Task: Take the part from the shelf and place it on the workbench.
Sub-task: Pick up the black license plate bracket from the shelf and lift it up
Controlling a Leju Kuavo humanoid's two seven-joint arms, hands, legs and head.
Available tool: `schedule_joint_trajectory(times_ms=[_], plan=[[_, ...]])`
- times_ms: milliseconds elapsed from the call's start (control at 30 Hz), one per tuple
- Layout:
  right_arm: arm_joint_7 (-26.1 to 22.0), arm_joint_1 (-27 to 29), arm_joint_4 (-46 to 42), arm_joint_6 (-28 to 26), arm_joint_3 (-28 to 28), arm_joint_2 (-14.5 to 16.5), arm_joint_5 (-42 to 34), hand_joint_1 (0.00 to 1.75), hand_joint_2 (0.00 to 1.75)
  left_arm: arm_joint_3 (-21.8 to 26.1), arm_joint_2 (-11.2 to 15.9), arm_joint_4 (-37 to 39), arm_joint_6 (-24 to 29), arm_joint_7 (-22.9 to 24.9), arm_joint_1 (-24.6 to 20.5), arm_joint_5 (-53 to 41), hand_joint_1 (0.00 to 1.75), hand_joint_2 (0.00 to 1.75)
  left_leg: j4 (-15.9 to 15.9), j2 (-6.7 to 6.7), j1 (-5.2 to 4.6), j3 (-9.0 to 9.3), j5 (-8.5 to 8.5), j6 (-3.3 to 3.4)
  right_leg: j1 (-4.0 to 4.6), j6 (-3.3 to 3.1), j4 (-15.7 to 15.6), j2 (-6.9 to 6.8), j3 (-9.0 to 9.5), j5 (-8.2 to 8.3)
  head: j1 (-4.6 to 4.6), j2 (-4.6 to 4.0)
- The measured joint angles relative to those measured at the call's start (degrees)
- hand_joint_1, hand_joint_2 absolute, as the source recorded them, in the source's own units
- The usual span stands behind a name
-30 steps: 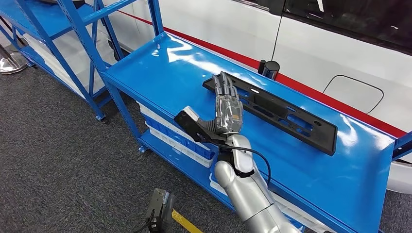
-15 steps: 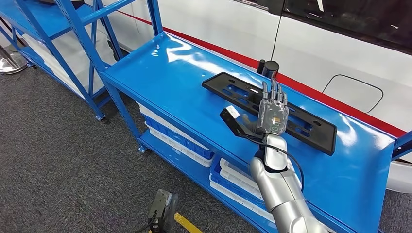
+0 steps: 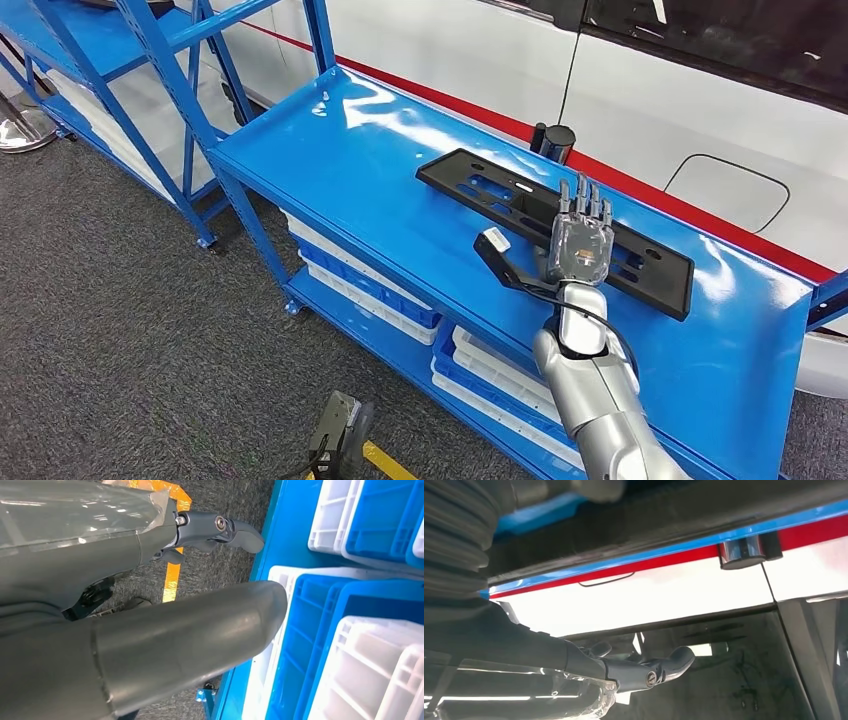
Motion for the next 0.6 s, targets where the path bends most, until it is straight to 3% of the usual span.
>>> schedule_joint_trajectory(times_ms=[600], plan=[[-2.13, 5.02, -8.14, -0.22, -0.72, 0.15, 0.26, 1.74, 1.75, -1.73, 0.0, 0.0, 2.33, 0.15, -0.14, -1.96, 0.0, 0.0, 0.0, 0.01, 0.0, 0.0, 0.0, 0.0, 0.0, 0.0, 0.0, 0.0, 0.0, 0.0, 0.01, 0.0]])
